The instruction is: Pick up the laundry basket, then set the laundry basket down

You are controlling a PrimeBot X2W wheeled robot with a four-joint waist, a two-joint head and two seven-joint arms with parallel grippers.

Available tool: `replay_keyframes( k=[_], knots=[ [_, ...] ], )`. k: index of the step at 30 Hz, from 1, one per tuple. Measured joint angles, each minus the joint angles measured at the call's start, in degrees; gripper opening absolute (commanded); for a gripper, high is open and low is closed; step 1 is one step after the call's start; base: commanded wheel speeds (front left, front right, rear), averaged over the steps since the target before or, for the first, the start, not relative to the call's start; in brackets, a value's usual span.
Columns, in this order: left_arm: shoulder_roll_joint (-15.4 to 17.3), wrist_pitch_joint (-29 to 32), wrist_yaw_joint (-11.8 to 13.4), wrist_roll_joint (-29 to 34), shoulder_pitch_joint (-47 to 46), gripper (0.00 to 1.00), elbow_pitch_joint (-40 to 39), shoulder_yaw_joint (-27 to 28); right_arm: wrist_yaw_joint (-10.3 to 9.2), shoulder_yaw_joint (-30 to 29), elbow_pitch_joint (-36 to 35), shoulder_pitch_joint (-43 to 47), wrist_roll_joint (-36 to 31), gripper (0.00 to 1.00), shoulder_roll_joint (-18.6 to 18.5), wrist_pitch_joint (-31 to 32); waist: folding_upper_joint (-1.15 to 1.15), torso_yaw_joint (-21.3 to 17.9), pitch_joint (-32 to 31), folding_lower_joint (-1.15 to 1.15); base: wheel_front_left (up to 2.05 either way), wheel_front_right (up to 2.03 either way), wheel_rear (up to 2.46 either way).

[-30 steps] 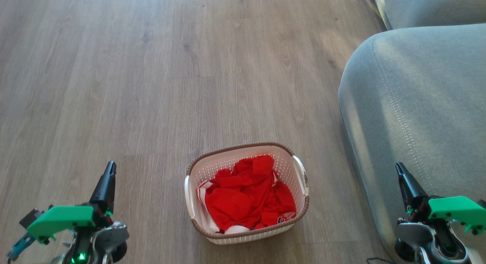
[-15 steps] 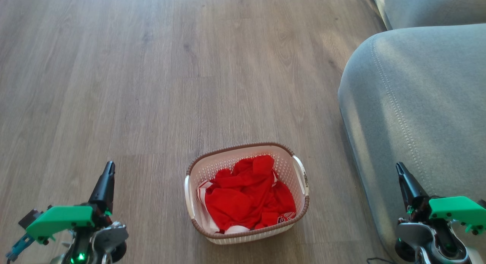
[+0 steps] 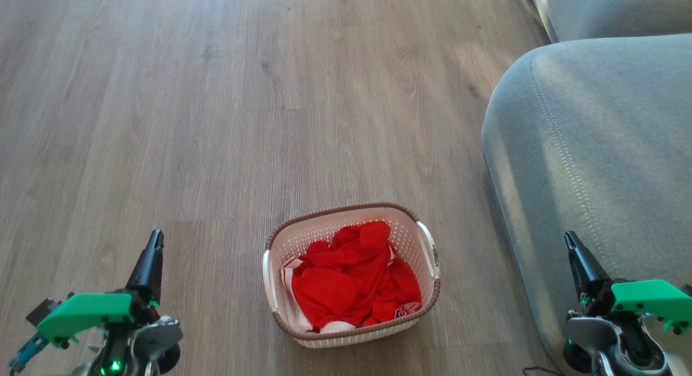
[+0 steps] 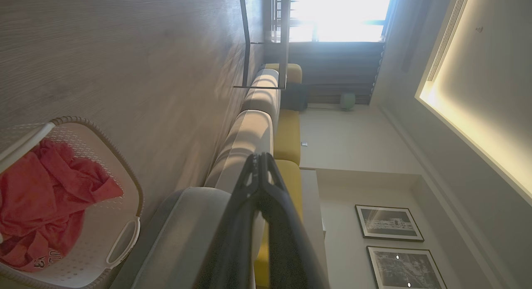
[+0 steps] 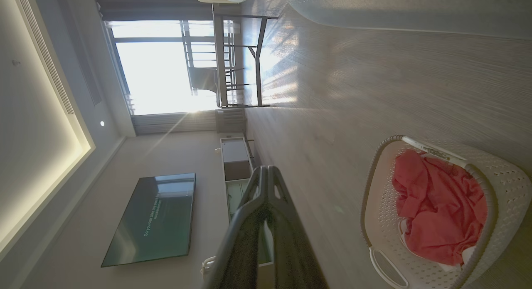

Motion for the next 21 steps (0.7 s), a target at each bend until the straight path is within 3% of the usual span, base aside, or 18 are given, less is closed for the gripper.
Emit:
replay_keyframes(
  k=[21],
  knots=[
    [-0.1, 0.3, 0.0, 0.4, 0.0, 0.00, 0.0, 0.1, 0.00, -0.1, 0.0, 0.0, -0.1, 0.00, 0.0, 0.4, 0.00, 0.0, 0.0, 0.00, 0.00, 0.00, 0.00]
  ],
)
